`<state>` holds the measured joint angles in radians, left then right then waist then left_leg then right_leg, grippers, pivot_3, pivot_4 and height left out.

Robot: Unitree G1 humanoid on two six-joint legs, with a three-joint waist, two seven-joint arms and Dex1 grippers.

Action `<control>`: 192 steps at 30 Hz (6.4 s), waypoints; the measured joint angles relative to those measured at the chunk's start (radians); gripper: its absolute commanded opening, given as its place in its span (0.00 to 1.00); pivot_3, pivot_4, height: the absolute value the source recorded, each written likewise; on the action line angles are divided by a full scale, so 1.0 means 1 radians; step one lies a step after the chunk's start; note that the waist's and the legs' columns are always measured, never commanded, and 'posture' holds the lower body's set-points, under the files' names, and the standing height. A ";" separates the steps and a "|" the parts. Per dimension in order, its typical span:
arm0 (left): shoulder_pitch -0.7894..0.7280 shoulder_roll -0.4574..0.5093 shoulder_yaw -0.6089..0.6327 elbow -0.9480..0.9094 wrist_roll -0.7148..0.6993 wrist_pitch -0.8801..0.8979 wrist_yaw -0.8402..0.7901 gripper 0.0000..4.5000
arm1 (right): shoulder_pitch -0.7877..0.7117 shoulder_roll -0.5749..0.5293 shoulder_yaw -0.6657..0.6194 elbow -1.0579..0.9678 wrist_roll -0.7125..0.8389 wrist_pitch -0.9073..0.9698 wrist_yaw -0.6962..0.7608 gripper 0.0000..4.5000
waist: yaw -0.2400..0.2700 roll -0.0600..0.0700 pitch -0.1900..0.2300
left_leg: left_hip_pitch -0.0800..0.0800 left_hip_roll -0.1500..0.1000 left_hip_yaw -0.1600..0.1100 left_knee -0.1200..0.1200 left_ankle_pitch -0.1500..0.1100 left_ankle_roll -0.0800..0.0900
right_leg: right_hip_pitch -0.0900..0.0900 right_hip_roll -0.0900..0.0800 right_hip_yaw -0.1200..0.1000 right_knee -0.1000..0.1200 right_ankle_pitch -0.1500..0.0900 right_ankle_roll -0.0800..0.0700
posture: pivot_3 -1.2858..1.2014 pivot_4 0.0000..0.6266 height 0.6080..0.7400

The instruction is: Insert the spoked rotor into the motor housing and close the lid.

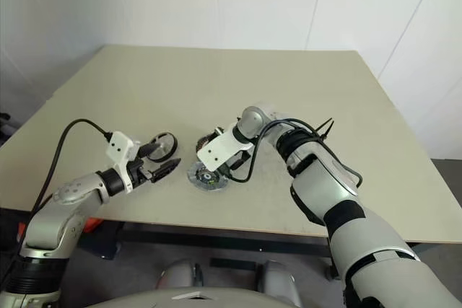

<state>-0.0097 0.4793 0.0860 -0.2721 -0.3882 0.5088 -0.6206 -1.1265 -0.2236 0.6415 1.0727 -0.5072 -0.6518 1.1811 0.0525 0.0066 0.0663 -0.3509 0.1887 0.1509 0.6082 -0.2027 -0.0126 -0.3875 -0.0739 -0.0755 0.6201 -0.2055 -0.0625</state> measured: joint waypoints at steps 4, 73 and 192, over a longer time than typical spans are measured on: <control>0.016 -0.020 -0.009 -0.011 0.001 0.000 0.017 1.00 | -0.002 -0.024 0.001 -0.001 0.000 -0.013 0.019 0.99 | 0.010 0.000 0.000 | -0.001 0.000 0.000 0.000 0.000 0.001 | 0.000 0.000 0.000 -0.002 0.000 0.000 | 0.52 0.00 1.00; 0.059 -0.054 -0.045 -0.033 0.014 -0.004 0.067 1.00 | -0.036 0.001 0.010 0.014 -0.008 -0.003 0.017 0.99 | -0.012 0.000 0.000 | -0.011 0.001 0.001 -0.004 0.000 0.000 | -0.011 0.001 0.000 -0.001 0.002 -0.006 | 0.52 0.00 1.00; -0.002 -0.048 -0.075 0.033 0.019 -0.033 0.035 1.00 | 0.379 -0.493 -0.207 -0.832 0.215 0.579 0.152 0.99 | 0.017 0.000 0.001 | -0.015 0.001 0.001 0.001 0.000 0.001 | -0.012 0.000 -0.001 0.001 0.001 -0.005 | 0.52 0.00 1.00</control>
<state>-0.0117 0.4314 0.0110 -0.2396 -0.3695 0.4756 -0.5851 -0.7470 -0.7167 0.4345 0.2403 -0.2923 -0.0723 1.3335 0.0690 0.0065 0.0670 -0.3658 0.1900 0.1523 0.6092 -0.2026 -0.0115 -0.3994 -0.0734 -0.0766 0.6214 -0.2045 -0.0675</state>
